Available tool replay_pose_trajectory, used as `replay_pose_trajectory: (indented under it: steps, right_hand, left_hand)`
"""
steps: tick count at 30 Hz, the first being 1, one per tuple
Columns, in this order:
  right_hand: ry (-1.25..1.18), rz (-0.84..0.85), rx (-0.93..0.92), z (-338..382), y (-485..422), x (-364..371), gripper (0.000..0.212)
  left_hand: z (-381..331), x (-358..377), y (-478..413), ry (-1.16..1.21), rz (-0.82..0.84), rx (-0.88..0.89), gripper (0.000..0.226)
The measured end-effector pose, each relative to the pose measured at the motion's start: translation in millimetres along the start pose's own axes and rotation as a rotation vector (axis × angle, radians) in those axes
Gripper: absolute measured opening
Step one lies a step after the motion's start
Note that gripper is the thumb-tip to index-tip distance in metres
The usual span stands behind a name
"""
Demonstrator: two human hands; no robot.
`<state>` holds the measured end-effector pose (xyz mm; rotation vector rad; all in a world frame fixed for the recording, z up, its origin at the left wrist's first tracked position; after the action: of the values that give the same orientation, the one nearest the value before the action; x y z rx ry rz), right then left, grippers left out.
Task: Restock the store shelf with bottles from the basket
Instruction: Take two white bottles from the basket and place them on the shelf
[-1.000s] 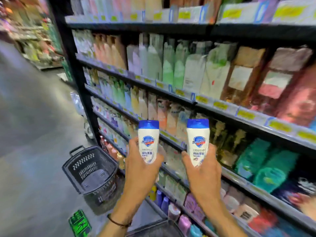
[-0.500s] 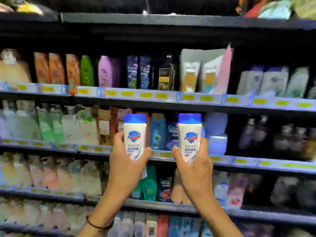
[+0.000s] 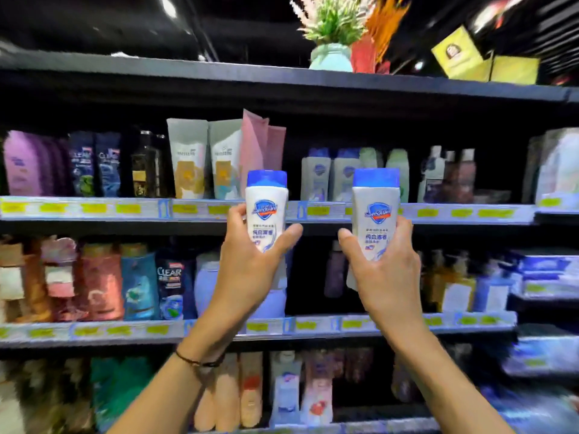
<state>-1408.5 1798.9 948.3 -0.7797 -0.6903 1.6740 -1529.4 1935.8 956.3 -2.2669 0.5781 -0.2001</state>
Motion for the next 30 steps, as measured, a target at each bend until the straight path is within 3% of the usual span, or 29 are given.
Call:
replay_pose_trajectory:
  steps: [6, 19, 22, 25, 30]
  right_hand:
    - [-0.074, 0.112, 0.013, -48.6, -63.4, -44.8, 0.039]
    - [-0.227, 0.27, 0.002, -81.9, -120.1, -44.2, 0.029]
    - [-0.295, 0.302, 0.009, -85.0, -129.0, -42.7, 0.035]
    - [-0.346, 0.321, 0.004, -85.0, -143.3, -39.4, 0.046]
    - [-0.376, 0.335, -0.028, -82.5, -163.6, -29.4, 0.038]
  left_hand:
    - [-17.9, 77.2, -56.5, 0.069, -0.027, -0.029, 0.036]
    - [-15.6, 123.4, -142.0, -0.032, 0.054, 0.044, 0.036]
    - [-4.1, 125.4, -150.6, -0.098, 0.043, 0.092, 0.036]
    - [10.8, 124.7, -156.4, -0.201, 0.082, 0.019, 0.039]
    - [29.0, 122.3, -166.4, -0.413, 0.148, -0.104, 0.046]
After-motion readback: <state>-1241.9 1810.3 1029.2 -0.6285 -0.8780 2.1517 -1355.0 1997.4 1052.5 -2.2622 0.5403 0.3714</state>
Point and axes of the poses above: each hand's wrist, its own y-axis away from the middle knuckle, its own x-axis out of the palm, z = x × y, the point moved 1 cm from there along -y, towards the middle knuckle, and after that the axes turned 6 degrees about z, right-handed, at the moved point
